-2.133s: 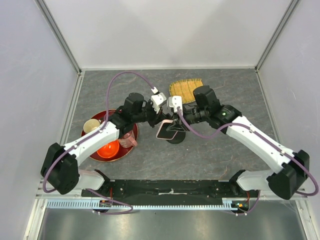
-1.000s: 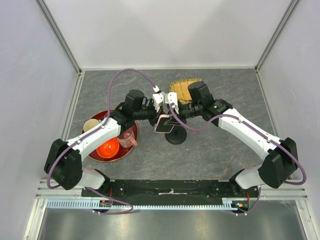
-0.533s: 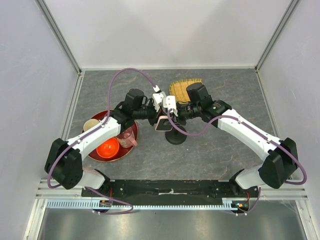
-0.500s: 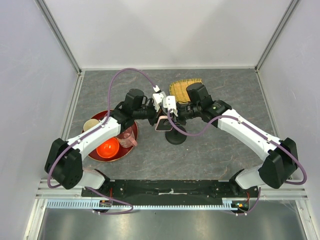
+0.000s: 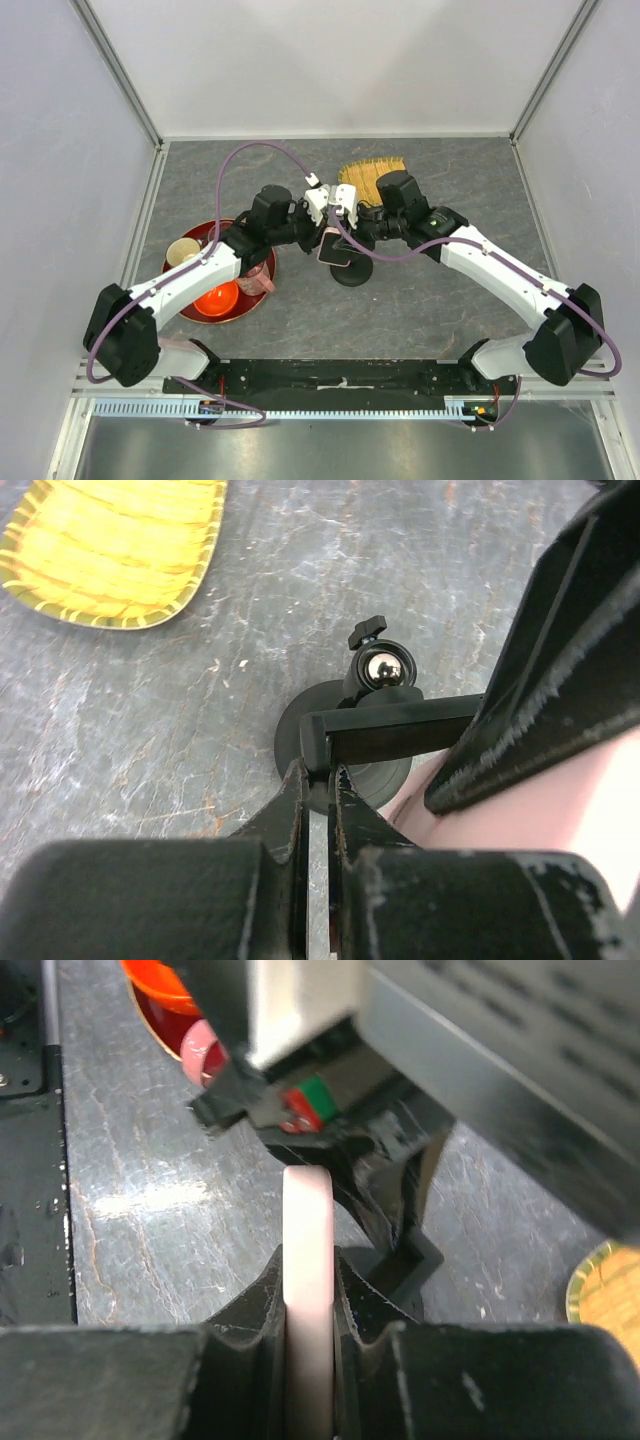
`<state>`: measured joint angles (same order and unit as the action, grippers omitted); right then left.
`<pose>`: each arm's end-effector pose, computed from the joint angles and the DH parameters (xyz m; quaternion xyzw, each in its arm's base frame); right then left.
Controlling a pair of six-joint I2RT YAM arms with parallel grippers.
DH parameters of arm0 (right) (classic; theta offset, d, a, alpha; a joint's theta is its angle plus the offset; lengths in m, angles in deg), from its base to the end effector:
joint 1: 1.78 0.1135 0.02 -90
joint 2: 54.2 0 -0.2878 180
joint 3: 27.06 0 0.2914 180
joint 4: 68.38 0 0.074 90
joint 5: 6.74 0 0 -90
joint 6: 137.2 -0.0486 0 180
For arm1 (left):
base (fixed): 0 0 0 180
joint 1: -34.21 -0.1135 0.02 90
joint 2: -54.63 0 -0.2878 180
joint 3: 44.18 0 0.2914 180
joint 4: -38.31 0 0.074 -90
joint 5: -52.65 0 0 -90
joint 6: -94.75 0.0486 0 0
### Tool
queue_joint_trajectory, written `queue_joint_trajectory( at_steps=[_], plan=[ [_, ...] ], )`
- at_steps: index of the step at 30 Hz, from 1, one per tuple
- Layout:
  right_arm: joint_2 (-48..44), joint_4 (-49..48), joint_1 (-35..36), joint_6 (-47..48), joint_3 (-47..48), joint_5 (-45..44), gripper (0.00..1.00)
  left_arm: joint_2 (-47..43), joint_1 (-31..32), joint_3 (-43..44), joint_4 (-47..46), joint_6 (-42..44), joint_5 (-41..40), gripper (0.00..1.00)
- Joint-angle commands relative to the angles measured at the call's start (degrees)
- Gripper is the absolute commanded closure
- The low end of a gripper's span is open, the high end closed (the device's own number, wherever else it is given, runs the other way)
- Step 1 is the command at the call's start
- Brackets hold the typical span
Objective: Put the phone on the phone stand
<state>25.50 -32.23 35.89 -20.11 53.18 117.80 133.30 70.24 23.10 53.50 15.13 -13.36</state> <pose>0.2623 0.2373 0.3330 -0.5694 0.6446 0.3032 0.4102 0.2755 -0.2248 0.2852 0.4283 0.7218 -0.2865 0.4621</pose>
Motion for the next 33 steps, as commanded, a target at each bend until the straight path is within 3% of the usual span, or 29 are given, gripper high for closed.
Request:
queue_joint_trajectory(
  at_steps=[1, 6, 11, 18, 23, 33],
  plan=[
    [-4.8, 2.88, -1.02, -10.54, -2.44, -19.85, 1.0, -5.72, -0.35, -2.04, -4.87, -5.44, -23.17, 0.98],
    [-9.03, 5.17, -0.67, -15.57, -5.33, -27.06, 1.0, -9.59, 0.35, -5.56, -7.71, -9.31, -31.79, 0.98],
    [-14.84, 2.37, 0.82, -20.84, -10.26, -44.09, 1.0, -9.68, 1.32, -5.56, -6.83, -9.14, -33.92, 0.98],
    [-9.93, 4.46, 9.43, -29.7, -5.79, -70.91, 1.0, -10.11, 4.04, -5.56, -4.8, -8.79, -40.59, 0.98],
    [-7.29, 5.87, 9.53, -36.66, -5.43, -75.57, 1.0, -13.36, 6.07, -7.14, -4.02, -8.88, -46.03, 0.98],
    [-2.1, 9.64, 10.05, -39.13, -2.36, -80.15, 1.0, -16.53, 11.25, -8.64, -1.47, -9.76, -57.12, 0.98]
  ],
)
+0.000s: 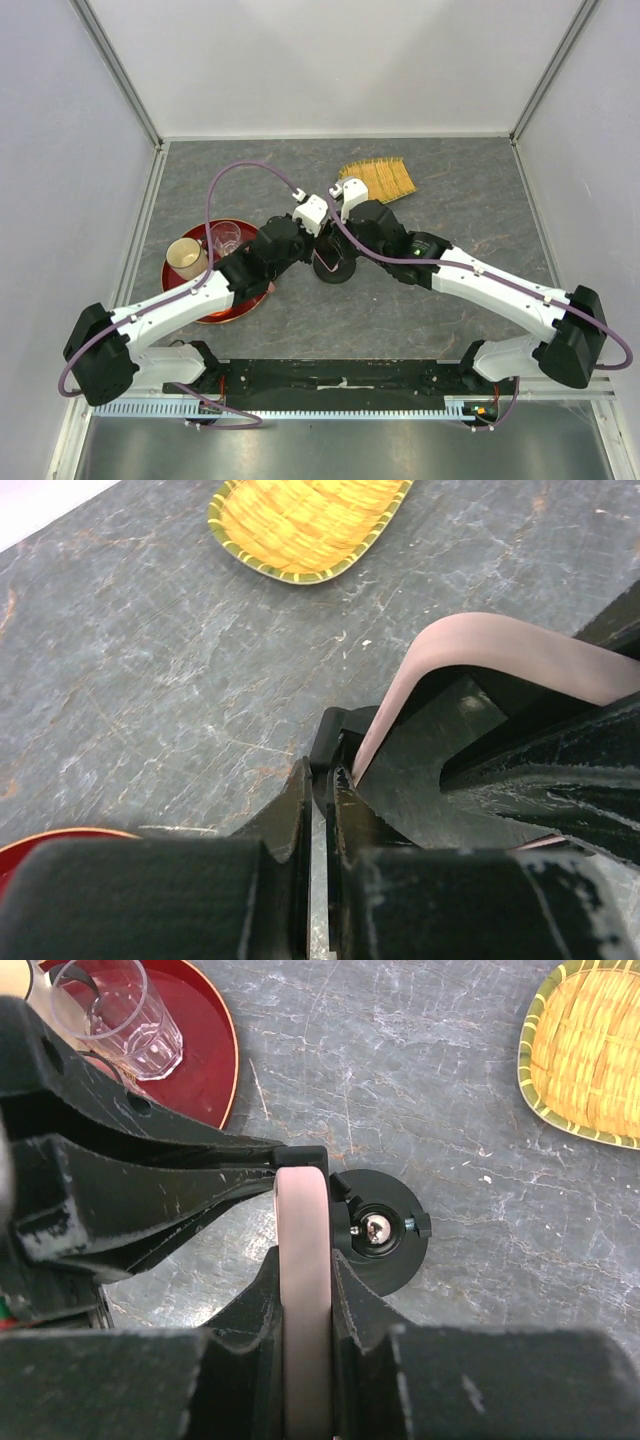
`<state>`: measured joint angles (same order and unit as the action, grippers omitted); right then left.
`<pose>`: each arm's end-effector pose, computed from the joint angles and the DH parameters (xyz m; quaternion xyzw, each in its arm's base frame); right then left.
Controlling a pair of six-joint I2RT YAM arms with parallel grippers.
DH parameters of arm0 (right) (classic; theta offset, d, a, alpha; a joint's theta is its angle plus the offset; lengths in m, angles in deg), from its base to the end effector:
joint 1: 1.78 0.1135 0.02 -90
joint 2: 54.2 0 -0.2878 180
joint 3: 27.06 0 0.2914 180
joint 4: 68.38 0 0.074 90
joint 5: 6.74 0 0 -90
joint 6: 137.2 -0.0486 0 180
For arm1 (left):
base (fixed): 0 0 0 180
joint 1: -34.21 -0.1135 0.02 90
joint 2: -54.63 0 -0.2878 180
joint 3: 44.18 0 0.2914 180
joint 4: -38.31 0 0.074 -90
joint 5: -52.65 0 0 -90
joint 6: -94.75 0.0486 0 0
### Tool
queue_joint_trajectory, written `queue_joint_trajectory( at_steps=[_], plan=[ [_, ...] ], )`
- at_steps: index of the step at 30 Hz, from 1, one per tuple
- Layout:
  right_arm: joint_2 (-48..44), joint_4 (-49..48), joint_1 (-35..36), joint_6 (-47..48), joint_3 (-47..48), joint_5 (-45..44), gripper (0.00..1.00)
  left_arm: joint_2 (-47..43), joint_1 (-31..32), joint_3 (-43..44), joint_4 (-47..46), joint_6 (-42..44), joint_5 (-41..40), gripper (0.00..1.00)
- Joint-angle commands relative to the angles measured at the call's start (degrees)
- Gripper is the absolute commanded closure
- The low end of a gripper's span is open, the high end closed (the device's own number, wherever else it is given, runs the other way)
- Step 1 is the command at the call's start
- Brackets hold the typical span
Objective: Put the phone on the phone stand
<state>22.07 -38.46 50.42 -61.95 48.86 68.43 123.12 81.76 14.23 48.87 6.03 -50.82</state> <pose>0.2229 0.2670 0.3303 -0.2152 0.8351 0.1790 0.4736 0.2209 -0.2247 0.2875 0.2768 0.7712 -0.1333 0.5575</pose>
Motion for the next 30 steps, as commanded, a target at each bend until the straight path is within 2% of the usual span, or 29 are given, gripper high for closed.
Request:
queue_joint_trajectory(
  at_steps=[1, 4, 9, 13, 17, 22, 27, 28, 30],
  plan=[
    [1.77, 16.06, -4.31, 2.61, 2.5, -31.05, 1.0, -6.52, 0.61, 0.15, 3.34, -0.75, -20.01, 0.98],
    [3.79, 16.5, -2.73, 2.61, 5.04, -32.36, 1.0, -6.09, 2.8, 0.85, 4.22, -1.36, -21.15, 0.98],
    [7.66, 17.64, -1.23, 1.82, 7.6, -33.33, 1.0, -5.21, 3.08, 3.39, 9.22, -5.49, -19.75, 0.98],
    [7.67, 17.64, -1.14, 1.38, 7.16, -31.76, 1.0, -4.68, 3.69, 4.63, 11.95, -7.87, -19.57, 0.98],
    [7.32, 16.5, -1.14, 1.73, 6.72, -26.76, 1.0, -4.59, 5.97, 5.95, 15.12, -10.15, -23.08, 0.98],
    [8.55, 15.01, -1.14, 1.91, 6.46, -20.78, 1.0, -2.84, 6.33, 10.95, 27.74, -18.93, -26.25, 0.98],
    [9.25, 13.17, -1.14, 2.61, 6.11, -16.21, 1.0, -3.62, 6.33, 13.42, 36.38, -26.92, -26.34, 0.98],
    [9.07, 12.9, -1.31, 2.61, 5.76, -15.67, 1.0, -4.23, 6.33, 13.59, 37.17, -27.46, -26.17, 0.97],
    [9.07, 12.19, -1.49, 2.79, 5.23, -14.01, 1.0, -5.64, 6.42, 13.59, 39.37, -29.66, -25.73, 0.88]
  ],
)
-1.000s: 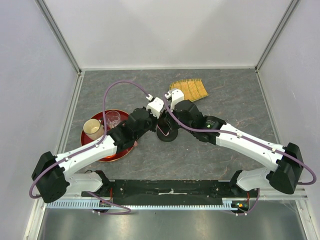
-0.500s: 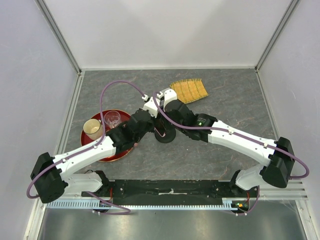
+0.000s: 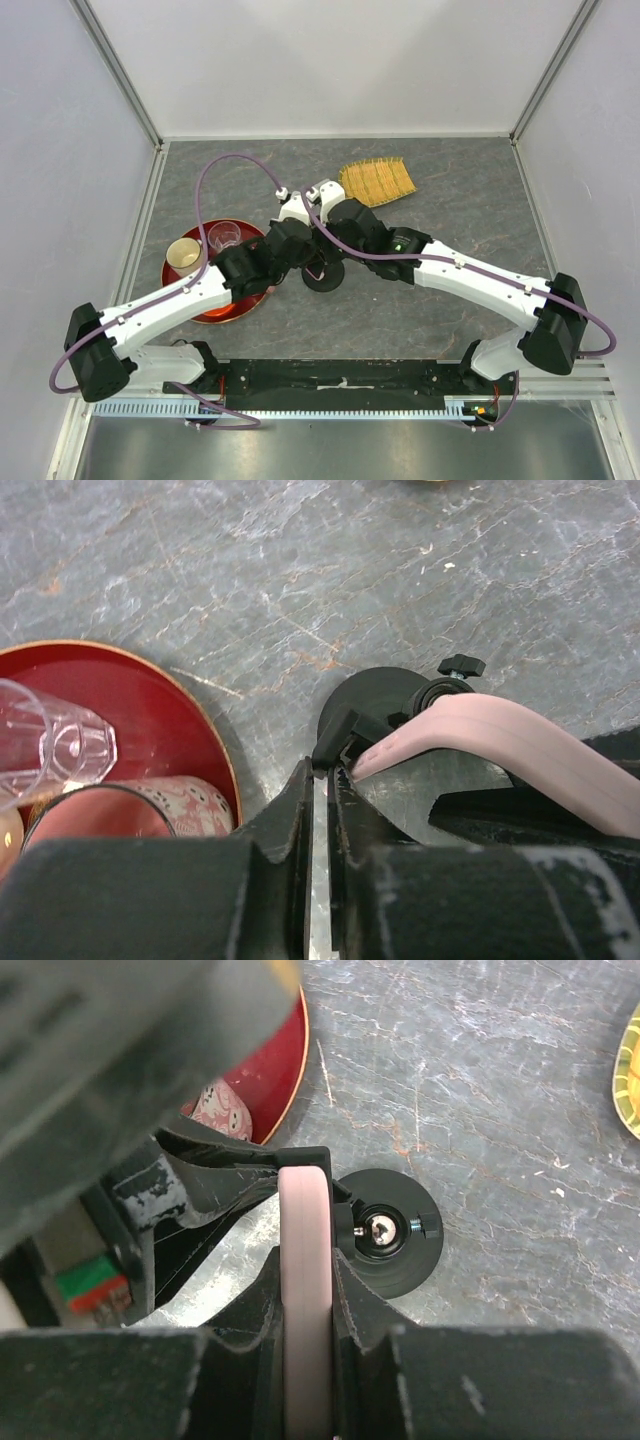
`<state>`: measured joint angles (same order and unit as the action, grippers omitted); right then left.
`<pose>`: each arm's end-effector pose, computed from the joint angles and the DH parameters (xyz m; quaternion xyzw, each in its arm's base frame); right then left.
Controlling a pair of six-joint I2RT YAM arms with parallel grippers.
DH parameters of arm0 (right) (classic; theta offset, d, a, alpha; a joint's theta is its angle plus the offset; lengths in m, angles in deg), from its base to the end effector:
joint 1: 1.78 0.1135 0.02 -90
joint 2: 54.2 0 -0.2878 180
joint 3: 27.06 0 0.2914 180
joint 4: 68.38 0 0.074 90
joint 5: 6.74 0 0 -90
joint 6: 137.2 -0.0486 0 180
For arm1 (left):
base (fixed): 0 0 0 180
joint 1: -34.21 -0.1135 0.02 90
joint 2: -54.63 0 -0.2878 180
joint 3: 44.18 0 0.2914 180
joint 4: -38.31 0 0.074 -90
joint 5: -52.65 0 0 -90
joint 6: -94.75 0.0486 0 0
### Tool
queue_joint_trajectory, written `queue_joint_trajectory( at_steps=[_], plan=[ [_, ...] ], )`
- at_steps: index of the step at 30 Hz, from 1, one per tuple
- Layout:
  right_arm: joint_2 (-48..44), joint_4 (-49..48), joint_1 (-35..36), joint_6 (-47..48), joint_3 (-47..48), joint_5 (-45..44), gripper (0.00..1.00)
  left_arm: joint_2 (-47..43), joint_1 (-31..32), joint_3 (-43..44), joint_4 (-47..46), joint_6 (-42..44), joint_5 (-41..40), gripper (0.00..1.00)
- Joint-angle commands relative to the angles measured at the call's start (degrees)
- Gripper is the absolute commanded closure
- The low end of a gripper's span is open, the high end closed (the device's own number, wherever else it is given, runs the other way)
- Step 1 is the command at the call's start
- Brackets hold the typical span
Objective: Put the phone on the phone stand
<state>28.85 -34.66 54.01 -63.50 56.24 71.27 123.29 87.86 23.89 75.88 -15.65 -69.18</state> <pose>0.2208 0.3069 0.3334 -0.2494 0.8412 0.2027 0.4349 0.1969 -0.2243 0.3073 0.1326 0.8631 -0.0562 0.4841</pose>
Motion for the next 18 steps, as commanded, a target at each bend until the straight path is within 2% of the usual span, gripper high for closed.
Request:
queue_joint_trajectory(
  at_steps=[1, 2, 6, 13, 18],
  plan=[
    [2.21, 8.39, -5.08, 4.43, -2.33, -16.32, 1.0, -6.26, 0.32, 3.76, 12.89, -8.51, -7.19, 0.84],
    [2.3, 8.04, -5.16, 4.6, -2.77, -15.88, 1.0, -6.52, 0.32, 3.67, 14.72, -10.34, -7.19, 0.72],
    [2.38, 7.51, -5.34, 5.31, -3.3, -14.38, 1.0, -8.19, 0.4, 2.97, 17.63, -13.43, -6.84, 0.6],
    [0.63, 4.36, -6.39, 7.5, -4.79, -9.65, 1.0, -16.18, 0.32, 3.4, 22.56, -13.44, -5.52, 0.52],
    [-1.39, 3.2, -7.97, 9.61, -5.15, -1.03, 1.0, -21.2, 0.4, 2.18, 17.83, -8.43, 0.36, 0.52]
  ],
)
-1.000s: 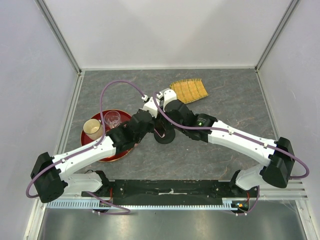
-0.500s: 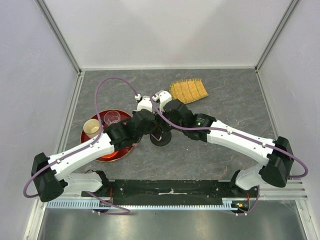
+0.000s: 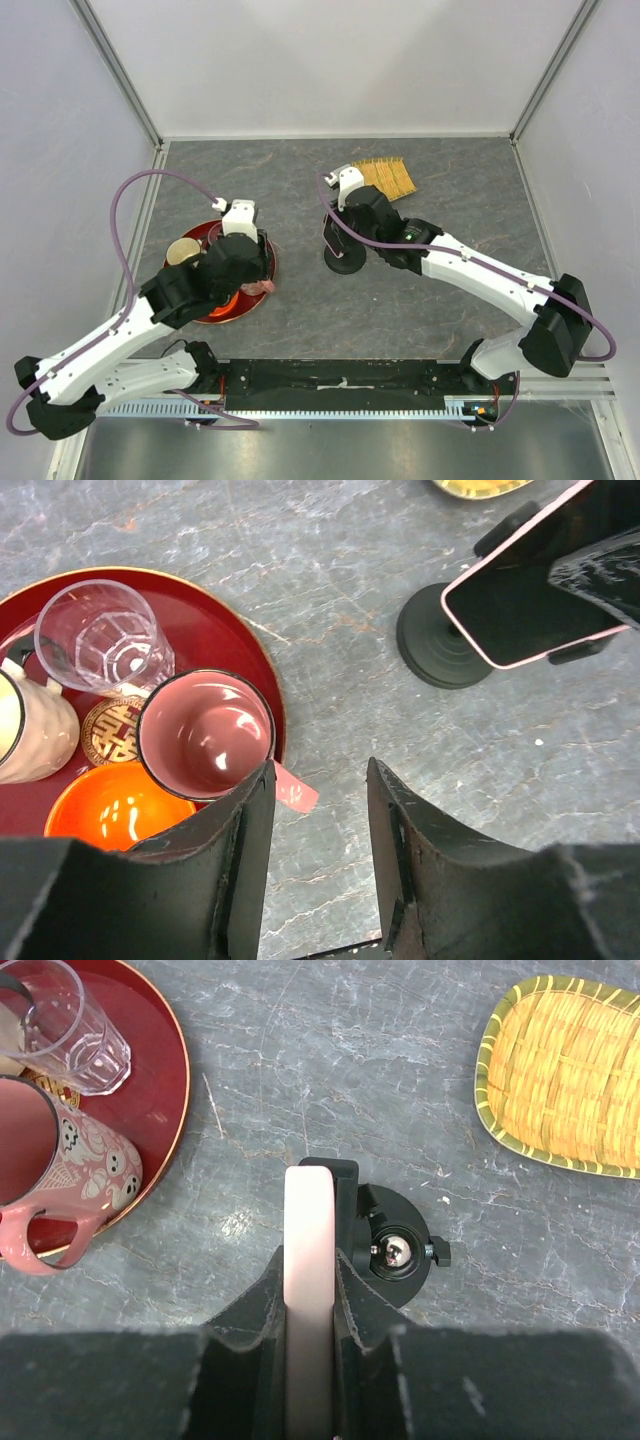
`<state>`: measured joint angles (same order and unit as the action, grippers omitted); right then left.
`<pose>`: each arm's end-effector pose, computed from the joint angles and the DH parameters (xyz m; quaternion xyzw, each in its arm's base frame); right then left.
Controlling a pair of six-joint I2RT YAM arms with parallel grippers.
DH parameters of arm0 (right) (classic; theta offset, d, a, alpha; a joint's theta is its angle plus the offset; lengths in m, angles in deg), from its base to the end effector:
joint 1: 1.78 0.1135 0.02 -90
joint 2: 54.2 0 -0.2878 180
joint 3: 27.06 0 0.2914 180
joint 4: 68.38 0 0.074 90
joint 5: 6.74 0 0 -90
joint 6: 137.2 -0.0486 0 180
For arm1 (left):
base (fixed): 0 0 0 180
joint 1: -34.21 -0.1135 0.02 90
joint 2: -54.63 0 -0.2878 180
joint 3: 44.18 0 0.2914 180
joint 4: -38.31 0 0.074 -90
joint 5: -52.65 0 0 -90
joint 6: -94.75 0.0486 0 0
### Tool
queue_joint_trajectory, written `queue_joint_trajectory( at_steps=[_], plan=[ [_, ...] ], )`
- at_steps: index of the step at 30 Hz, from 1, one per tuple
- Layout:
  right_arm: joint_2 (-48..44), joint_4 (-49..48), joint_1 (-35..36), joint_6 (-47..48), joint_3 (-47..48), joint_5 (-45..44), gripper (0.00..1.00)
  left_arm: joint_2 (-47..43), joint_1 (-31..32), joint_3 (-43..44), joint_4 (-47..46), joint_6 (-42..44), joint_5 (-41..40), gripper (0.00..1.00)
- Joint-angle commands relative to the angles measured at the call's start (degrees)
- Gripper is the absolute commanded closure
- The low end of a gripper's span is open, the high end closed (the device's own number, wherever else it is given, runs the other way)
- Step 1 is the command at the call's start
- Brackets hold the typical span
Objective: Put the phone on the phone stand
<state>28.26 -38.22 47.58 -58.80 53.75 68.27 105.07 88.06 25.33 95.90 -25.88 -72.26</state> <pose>0.2546 0.2774 0.3267 -0.2203 0.8403 0.1463 0.4733 0.1411 -0.1460 0.3597 0.0453 0.8679 -0.0785 0.4883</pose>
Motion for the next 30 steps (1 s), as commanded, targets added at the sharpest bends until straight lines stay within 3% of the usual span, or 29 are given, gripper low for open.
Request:
queue_joint_trajectory(
  at_steps=[1, 4, 6, 7, 10, 13, 18, 20, 24, 25, 29, 30],
  plan=[
    [-1.33, 6.42, -1.99, 5.09, -3.09, 3.02, 0.93, -3.76, 0.12, -0.14, -3.51, 4.07, 4.67, 0.51],
    [-3.35, 6.94, -2.52, 4.91, -2.84, 4.0, 0.7, -5.52, -0.05, -1.28, -7.81, 7.14, 8.8, 0.48],
    [-4.66, 7.64, -2.6, 4.83, -2.22, 4.08, 0.62, -5.52, -0.41, -1.38, -9.85, 8.92, 13.37, 0.45],
    [-5.11, 8.51, -2.61, 4.74, -1.78, 4.35, 0.51, -5.44, -0.67, -1.2, -12.55, 11.19, 15.04, 0.44],
    [-6.69, 11.06, -3.04, 5.09, -0.81, 4.79, 0.41, -3.86, -1.28, -0.33, -16.17, 14.54, 21.64, 0.43],
    [-8.45, 12.47, -4.01, 6.23, -0.9, 3.83, 0.36, -1.66, -2.51, 0.47, -18.37, 16.48, 25.94, 0.4],
    [-9.69, 12.65, -7.7, 9.57, -1.08, 2.07, 0.35, 3.08, -9.71, 1.96, -21.01, 15.09, 34.55, 0.4],
    [-8.46, 12.3, -8.93, 10.63, -0.72, -3.01, 0.34, 4.14, -14.19, 1.7, -24.07, 13.94, 41.14, 0.4],
    [-7.57, 14.05, -9.2, 8.09, 1.47, -16.91, 0.34, 4.58, -18.33, 2.75, -26.82, 12.0, 44.32, 0.4],
    [-8.01, 13.97, -9.2, 7.3, 1.74, -16.75, 0.34, 4.85, -18.86, 3.28, -26.99, 12.09, 44.23, 0.4],
    [-14.23, 9.77, -8.76, 8.34, -2.54, 2.87, 0.26, 5.64, -19.74, 5.04, -29.01, 12.88, 44.67, 0.4],
    [-15.56, 7.84, -8.76, 8.52, -3.79, 5.64, 0.11, 5.81, -19.92, 5.56, -29.97, 13.31, 44.93, 0.4]
  ],
)
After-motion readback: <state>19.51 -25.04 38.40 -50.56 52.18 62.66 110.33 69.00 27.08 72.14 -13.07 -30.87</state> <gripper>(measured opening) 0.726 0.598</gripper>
